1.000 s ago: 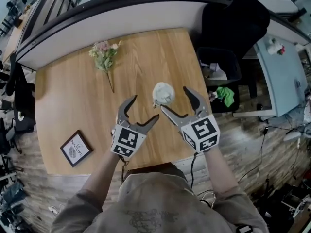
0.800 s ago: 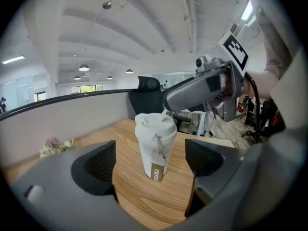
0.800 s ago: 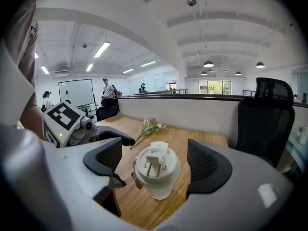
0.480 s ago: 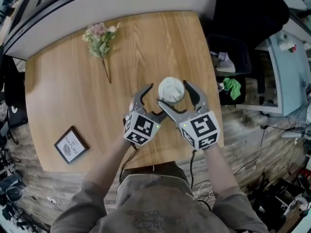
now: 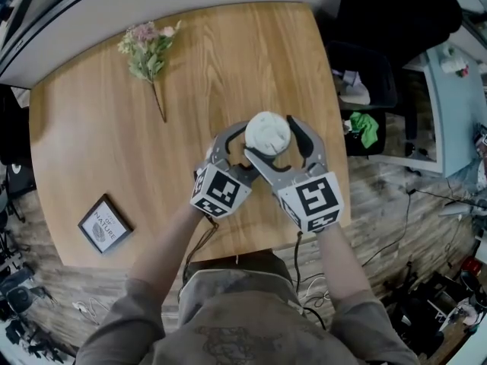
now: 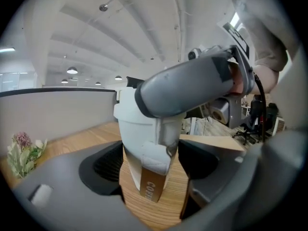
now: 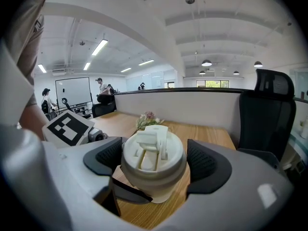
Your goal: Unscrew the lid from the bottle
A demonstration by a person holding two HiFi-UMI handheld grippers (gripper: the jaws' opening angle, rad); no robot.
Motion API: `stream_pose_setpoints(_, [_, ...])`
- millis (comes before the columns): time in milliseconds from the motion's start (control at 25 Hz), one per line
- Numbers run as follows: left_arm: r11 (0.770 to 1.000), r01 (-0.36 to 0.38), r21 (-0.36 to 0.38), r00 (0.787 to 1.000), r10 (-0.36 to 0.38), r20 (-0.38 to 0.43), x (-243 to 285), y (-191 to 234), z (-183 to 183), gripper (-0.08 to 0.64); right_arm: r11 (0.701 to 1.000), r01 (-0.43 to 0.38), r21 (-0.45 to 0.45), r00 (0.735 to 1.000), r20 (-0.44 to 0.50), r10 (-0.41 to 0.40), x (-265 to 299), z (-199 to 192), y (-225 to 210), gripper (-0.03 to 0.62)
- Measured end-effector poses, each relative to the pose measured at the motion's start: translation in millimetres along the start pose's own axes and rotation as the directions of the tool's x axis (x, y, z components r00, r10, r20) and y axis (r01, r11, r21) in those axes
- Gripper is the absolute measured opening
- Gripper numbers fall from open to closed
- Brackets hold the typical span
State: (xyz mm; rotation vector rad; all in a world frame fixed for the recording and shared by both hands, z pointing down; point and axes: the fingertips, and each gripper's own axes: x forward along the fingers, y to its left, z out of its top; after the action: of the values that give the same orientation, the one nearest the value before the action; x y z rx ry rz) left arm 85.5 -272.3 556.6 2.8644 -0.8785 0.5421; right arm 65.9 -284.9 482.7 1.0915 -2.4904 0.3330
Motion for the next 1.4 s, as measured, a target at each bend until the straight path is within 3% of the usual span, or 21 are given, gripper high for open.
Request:
stream_pose_setpoints(120, [1.0, 0.009, -0.011, 1.0, -0.009, 0.003, -1, 0, 0, 0.35, 0.998, -0.056, -0.024, 0.998, 0.005, 0.056, 0, 0, 2, 0.419])
stream_pose_setpoints(240, [1.0, 0.026, -0.005, 1.0, -0.026, 0.008, -2, -1, 0, 0.347, 0.983, -0.174, -0.059, 0.985, -0.019, 0.173, -2, -1, 7, 0.419])
stream_pose_setpoints(360, [0.999, 0.053, 0.005, 0.998, -0.053, 0.013, -2, -2, 0, 0.345, 0.935, -0.333, -0.122, 0.943, -0.048, 0.33, -3, -2, 11, 0.419])
stream_pose_setpoints(520, [0.996, 0.087, 0.014, 0.996, -0.087, 0.012, -5, -1, -2, 0.342, 0.841, -0.503, -0.198, 0.864, -0.084, 0.497, -5, -1, 15, 0.419])
stream_pose_setpoints(600, [0.995, 0.094, 0.018, 0.995, -0.094, 0.018, -5, -1, 1, 0.342, 0.81, -0.543, -0.224, 0.839, -0.103, 0.534, -6, -2, 16, 0.419])
stream_pose_setpoints(720, [0.995, 0.095, 0.021, 0.995, -0.096, 0.032, -5, 1, 7, 0.341, 0.801, -0.55, -0.237, 0.834, -0.113, 0.54, -6, -3, 16, 0.419])
stream_pose_setpoints(800, [0.995, 0.1, 0.024, 0.995, -0.1, 0.028, -6, 1, 6, 0.341, 0.812, -0.534, -0.236, 0.845, -0.104, 0.525, -5, -4, 18, 0.419])
stream_pose_setpoints(880, [0.994, 0.106, 0.027, 0.994, -0.107, 0.019, -6, 1, 5, 0.339, 0.849, -0.481, -0.221, 0.875, -0.062, 0.48, -5, 0, 15, 0.419])
stream_pose_setpoints(1000, [0.994, 0.108, 0.027, 0.994, -0.108, 0.01, -5, 0, 5, 0.339, 0.944, -0.282, -0.171, 0.95, 0.084, 0.3, -6, 9, 8, 0.488])
stream_pose_setpoints(1080, [0.995, 0.1, 0.022, 0.995, -0.1, 0.008, -5, 0, 5, 0.337, 0.983, -0.152, -0.101, 0.977, 0.133, 0.165, -4, 5, 9, 0.519])
stream_pose_setpoints(1240, [0.997, 0.073, 0.012, 0.997, -0.073, 0.017, -6, -1, 5, 0.337, 0.998, 0.023, 0.056, 0.978, 0.205, -0.034, 3, 1, 7, 0.52])
stream_pose_setpoints(1400, [0.999, 0.053, 0.005, 0.998, -0.053, 0.023, -5, 0, 6, 0.337, 0.992, 0.109, 0.069, 0.974, 0.193, -0.12, 7, 1, -2, 0.491])
